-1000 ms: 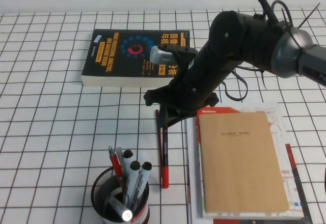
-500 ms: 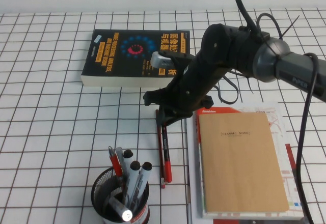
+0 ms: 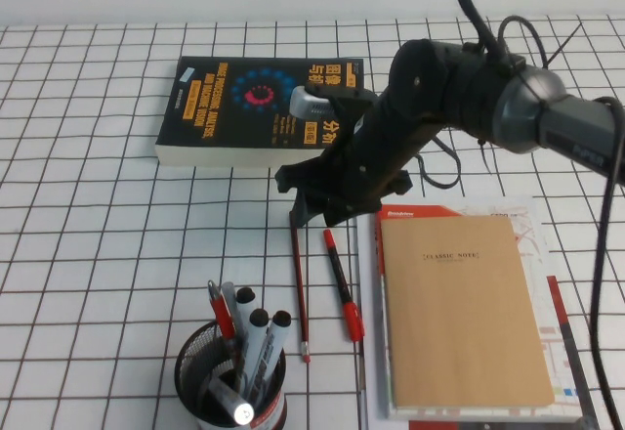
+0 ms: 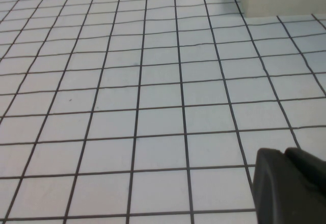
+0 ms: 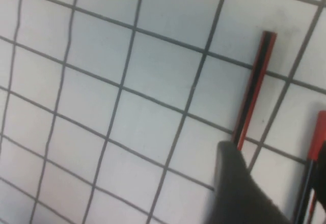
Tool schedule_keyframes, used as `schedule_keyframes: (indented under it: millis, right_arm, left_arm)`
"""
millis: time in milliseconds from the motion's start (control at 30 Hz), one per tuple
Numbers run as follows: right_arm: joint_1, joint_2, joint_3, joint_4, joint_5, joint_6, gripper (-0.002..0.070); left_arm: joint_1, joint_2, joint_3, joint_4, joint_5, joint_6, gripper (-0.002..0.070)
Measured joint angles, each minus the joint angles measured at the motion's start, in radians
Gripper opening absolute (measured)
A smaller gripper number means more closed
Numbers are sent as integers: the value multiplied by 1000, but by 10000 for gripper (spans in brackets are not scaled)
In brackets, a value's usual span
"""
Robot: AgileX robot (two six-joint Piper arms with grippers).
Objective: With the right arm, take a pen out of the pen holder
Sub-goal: 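Take a marker out of the pen holder and lay it on the table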
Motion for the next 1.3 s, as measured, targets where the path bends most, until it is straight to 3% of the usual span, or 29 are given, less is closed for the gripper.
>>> schedule_keyframes:
  millis: [133, 267, 367, 800, 1033, 1300]
  right_arm:
    - [15, -137, 91, -52, -32, -2, 237]
    - [35, -340, 287, -92, -125, -6, 66]
    - [37, -500, 460, -124, -178, -6, 9]
    - [37, -1101, 913, -217, -232, -8, -14]
    - [37, -1223, 995, -282, -190, -8, -14]
    - [32, -1266, 1168, -387, -396, -7, -15]
  left_arm:
    - [0, 0, 0, 0, 0, 0, -5]
    - [0, 0, 0, 0, 0, 0, -4]
    - [0, 0, 0, 0, 0, 0, -4]
    - [0, 0, 0, 0, 0, 0, -4]
    - [0, 0, 0, 0, 0, 0, -4]
    - [0, 0, 0, 0, 0, 0, -4]
